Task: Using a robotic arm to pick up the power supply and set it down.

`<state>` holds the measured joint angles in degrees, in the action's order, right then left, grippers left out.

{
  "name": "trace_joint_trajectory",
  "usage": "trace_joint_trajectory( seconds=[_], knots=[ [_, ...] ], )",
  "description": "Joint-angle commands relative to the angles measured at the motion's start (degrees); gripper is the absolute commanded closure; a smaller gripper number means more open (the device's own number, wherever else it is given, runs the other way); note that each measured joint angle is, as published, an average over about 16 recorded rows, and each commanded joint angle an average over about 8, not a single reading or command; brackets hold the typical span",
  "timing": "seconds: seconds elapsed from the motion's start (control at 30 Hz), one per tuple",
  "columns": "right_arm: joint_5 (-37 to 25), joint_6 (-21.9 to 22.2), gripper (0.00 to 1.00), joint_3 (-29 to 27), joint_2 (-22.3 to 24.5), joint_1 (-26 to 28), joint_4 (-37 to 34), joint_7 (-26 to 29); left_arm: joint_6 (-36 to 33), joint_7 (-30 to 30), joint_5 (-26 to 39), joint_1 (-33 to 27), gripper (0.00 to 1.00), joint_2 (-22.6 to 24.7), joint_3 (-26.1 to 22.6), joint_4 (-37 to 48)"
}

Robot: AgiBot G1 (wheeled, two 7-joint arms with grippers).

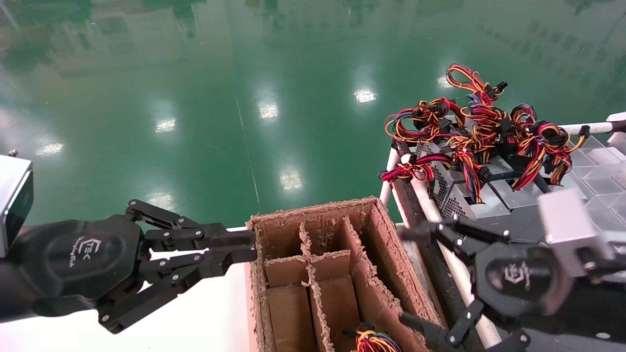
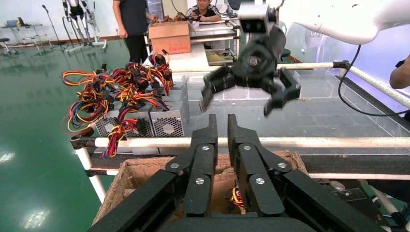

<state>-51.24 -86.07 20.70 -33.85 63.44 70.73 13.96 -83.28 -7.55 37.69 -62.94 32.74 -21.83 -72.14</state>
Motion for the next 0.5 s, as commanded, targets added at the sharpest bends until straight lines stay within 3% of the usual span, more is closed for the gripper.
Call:
trace_joint_trajectory(
  seconds=[0.03,0.33,0.37,0.5],
  knots=[
    [-1.98,-0.27,0.00,1.07,0.39,0.40,-0.13,0.97,0.00,0.00,0.00,0.00,1.00,0.00,0.00,0.00],
    [-10.86,-2.31,0.00,6.55,-1.49,3.84,-0.66,4.91,0.00,0.00,0.00,0.00,1.00,0.00,0.00,0.00],
    [-11.41,-2.63,0.05,7.06,-1.80,4.22,-0.88,5.14,0.00,0.00,0.00,0.00,1.00,0.00,0.00,0.00],
    [-13.21,-3.55,0.55,9.20,-3.13,5.44,-2.08,5.56,0.00,0.00,0.00,0.00,1.00,0.00,-0.01,0.00]
  ],
)
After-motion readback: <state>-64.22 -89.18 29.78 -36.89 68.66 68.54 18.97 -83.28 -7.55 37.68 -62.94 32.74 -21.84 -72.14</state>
